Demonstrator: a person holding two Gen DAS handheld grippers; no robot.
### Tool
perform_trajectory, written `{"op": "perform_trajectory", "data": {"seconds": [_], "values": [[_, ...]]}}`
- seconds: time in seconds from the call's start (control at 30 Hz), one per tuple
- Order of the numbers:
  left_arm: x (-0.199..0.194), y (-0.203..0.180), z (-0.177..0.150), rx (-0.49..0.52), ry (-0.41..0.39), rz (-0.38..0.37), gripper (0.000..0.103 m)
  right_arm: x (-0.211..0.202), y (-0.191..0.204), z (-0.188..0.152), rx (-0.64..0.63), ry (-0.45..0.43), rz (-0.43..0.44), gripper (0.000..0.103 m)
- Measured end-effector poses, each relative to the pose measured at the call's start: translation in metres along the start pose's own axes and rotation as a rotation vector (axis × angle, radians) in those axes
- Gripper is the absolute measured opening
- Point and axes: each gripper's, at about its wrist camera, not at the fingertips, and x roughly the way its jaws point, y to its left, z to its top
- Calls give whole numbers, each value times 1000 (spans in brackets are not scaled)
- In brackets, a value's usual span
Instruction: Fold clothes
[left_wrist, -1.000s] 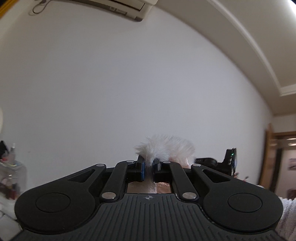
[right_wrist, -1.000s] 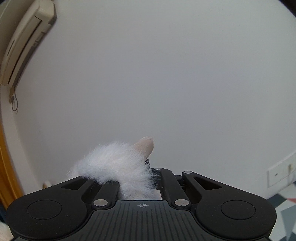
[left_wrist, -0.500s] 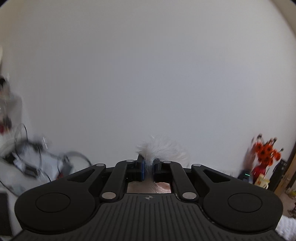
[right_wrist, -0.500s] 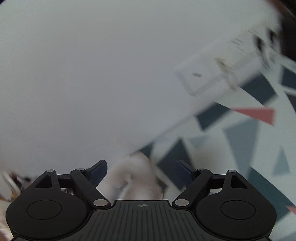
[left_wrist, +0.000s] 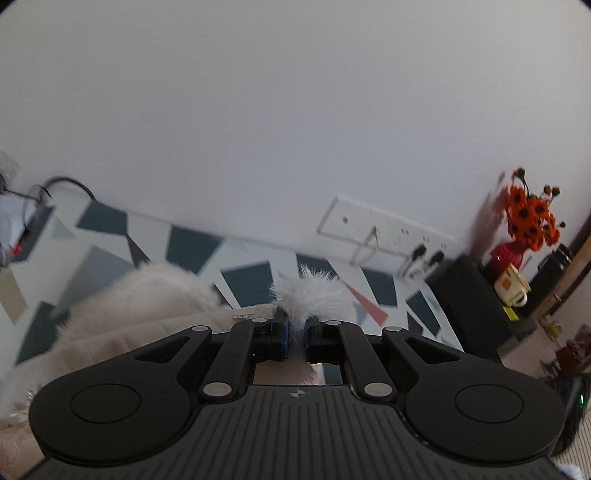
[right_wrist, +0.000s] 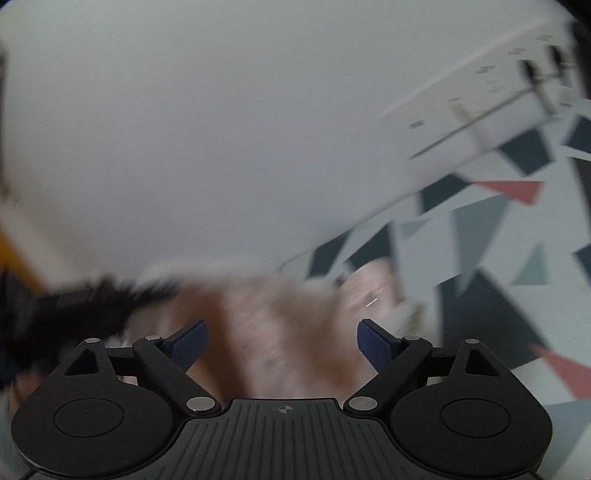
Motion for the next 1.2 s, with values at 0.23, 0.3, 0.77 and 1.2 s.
{"op": "perform_trajectory", "data": {"seconds": [0.23,0.3,0.77,1.2], "values": [[-15,2,-2,58,47,-45,8,66,55,-39,-215,162,62,89],[-23,6,-3,62,51,-54,8,85,58,-50,-253,206,71,89],[-34,19,-52,353,390,-247,52,94,48,-123,-119,434,102,8],[71,-37,-33,968,325,-93,77,-16,7,-162,93,230,-191,8]]}}
